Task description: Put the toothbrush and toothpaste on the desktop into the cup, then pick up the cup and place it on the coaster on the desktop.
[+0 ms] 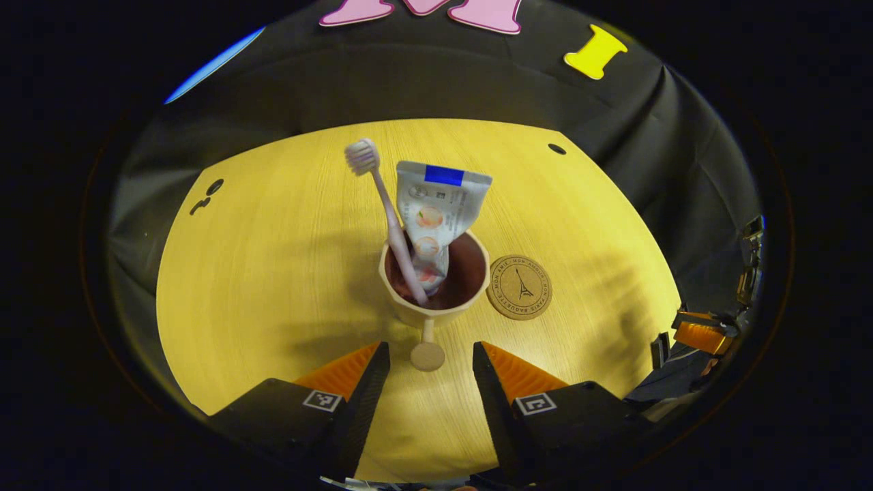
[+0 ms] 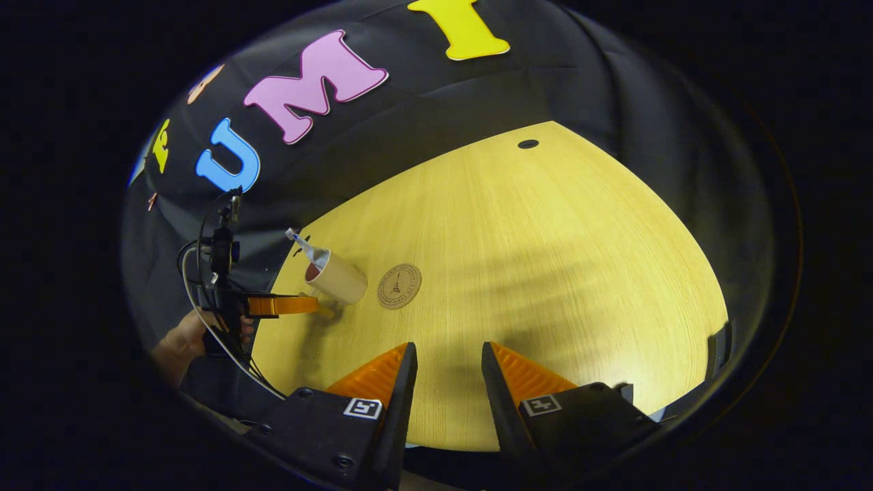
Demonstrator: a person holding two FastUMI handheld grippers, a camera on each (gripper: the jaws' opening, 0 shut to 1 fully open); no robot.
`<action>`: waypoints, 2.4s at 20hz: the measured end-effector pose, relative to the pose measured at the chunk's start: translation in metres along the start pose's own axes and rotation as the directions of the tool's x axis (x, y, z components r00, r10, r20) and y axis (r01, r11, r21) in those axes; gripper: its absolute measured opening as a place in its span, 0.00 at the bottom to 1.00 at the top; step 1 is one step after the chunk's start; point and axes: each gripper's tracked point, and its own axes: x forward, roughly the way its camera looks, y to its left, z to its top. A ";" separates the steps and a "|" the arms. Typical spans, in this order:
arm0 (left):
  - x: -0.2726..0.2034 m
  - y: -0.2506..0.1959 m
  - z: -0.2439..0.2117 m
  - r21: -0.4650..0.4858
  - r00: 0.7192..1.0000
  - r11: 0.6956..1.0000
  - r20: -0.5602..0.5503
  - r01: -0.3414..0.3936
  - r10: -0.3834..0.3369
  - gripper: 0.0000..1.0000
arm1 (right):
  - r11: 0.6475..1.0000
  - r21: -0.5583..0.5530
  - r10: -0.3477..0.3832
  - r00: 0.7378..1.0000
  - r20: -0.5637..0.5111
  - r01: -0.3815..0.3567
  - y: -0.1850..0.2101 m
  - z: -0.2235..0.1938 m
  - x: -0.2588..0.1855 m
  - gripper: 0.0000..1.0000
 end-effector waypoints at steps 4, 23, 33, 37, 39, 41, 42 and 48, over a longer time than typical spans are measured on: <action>0.022 0.009 0.001 0.037 0.997 0.999 -0.066 -0.030 0.033 0.76 | 0.998 0.040 -0.039 0.999 0.014 0.039 -0.014 -0.005 -0.010 0.59; 0.063 0.012 -0.010 0.099 0.984 0.994 -0.168 -0.036 0.052 0.34 | 0.991 0.100 -0.088 0.996 0.024 0.085 -0.031 -0.012 -0.020 0.59; 0.042 -0.052 0.008 0.211 0.992 0.977 -0.125 0.025 0.002 0.39 | 0.991 0.106 -0.085 0.996 0.033 0.081 -0.044 -0.001 -0.024 0.59; 0.052 -0.085 0.012 0.252 0.991 0.966 -0.134 0.055 -0.021 0.34 | 0.988 0.123 -0.100 0.994 0.032 0.096 -0.058 -0.003 -0.030 0.59; 0.057 -0.094 0.013 0.270 0.990 0.961 -0.136 0.057 -0.021 0.35 | 0.986 0.130 -0.108 0.994 0.035 0.103 -0.066 -0.001 -0.036 0.59; 0.060 -0.100 0.014 0.277 0.990 0.959 -0.141 0.056 -0.017 0.35 | 0.984 0.141 -0.116 0.993 0.036 0.109 -0.074 0.000 -0.039 0.59; 0.061 -0.102 0.014 0.276 0.989 0.959 -0.144 0.056 -0.016 0.35 | 0.983 0.147 -0.118 0.992 0.037 0.111 -0.077 0.001 -0.040 0.59; 0.071 -0.105 0.009 0.286 0.988 0.958 -0.152 0.018 0.027 0.35 | 0.981 0.158 -0.118 0.992 0.034 0.111 -0.087 0.003 -0.043 0.59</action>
